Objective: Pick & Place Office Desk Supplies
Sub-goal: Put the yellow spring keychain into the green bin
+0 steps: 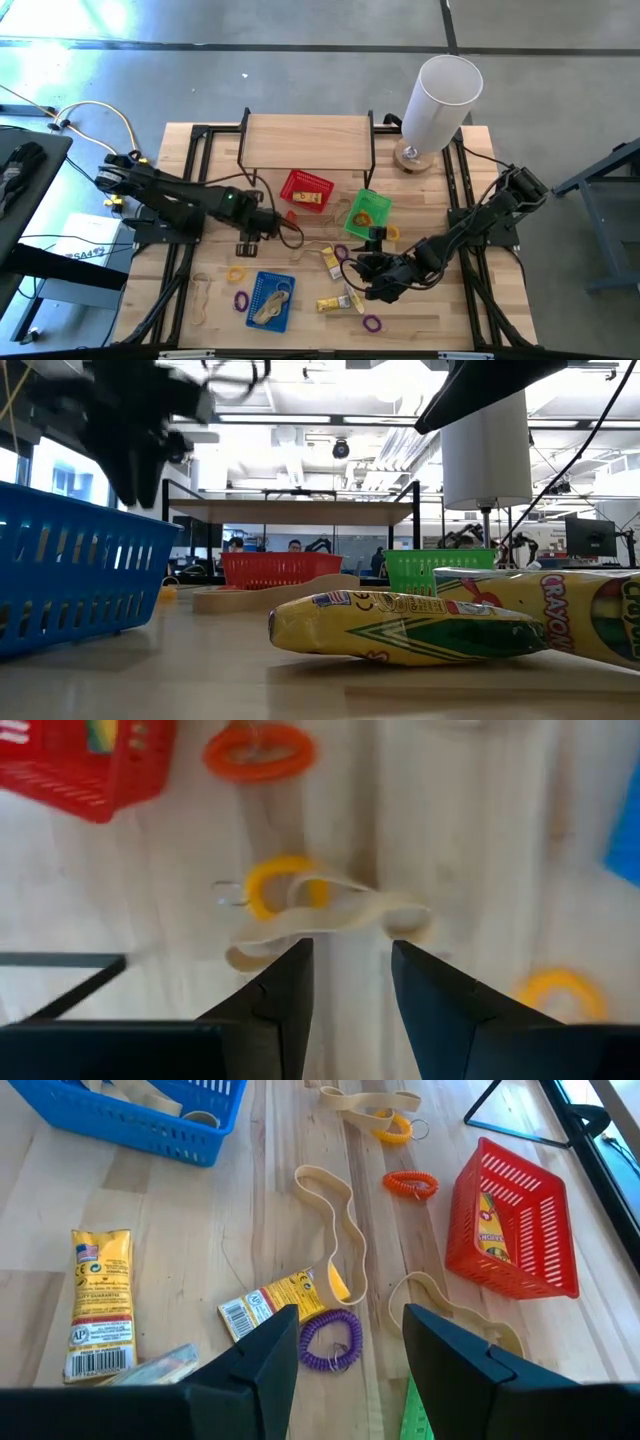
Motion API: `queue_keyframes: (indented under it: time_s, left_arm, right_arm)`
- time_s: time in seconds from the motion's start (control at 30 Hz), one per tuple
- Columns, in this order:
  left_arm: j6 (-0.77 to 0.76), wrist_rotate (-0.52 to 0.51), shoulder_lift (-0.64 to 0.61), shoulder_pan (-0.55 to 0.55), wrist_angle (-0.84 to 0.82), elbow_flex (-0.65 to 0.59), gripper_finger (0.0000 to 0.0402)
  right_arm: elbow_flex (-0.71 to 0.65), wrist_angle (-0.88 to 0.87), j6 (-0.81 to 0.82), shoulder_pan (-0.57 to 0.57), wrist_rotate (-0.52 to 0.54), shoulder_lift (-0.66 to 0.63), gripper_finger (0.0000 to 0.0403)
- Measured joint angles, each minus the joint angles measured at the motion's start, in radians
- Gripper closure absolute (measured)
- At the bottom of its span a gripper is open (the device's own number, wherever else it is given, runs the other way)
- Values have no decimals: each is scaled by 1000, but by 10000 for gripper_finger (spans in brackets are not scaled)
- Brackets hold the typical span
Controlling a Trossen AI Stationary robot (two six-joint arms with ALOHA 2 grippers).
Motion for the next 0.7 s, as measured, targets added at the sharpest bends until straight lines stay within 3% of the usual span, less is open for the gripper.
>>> queue_keyframes:
  time_s: [0.3, 0.53, 0.7]
  left_arm:
    - [-13, -2, 0, 82, 70, -152, 273]
    - [-106, 251, -6, 3, 7, -156, 273]
    - [-243, 326, -6, -106, 13, -156, 273]
  right_arm:
    - [0, -10, 22, 0, 0, 0, 235]
    - [0, -11, 22, -12, 1, 0, 235]
    - [0, -11, 22, -19, 2, 0, 235]
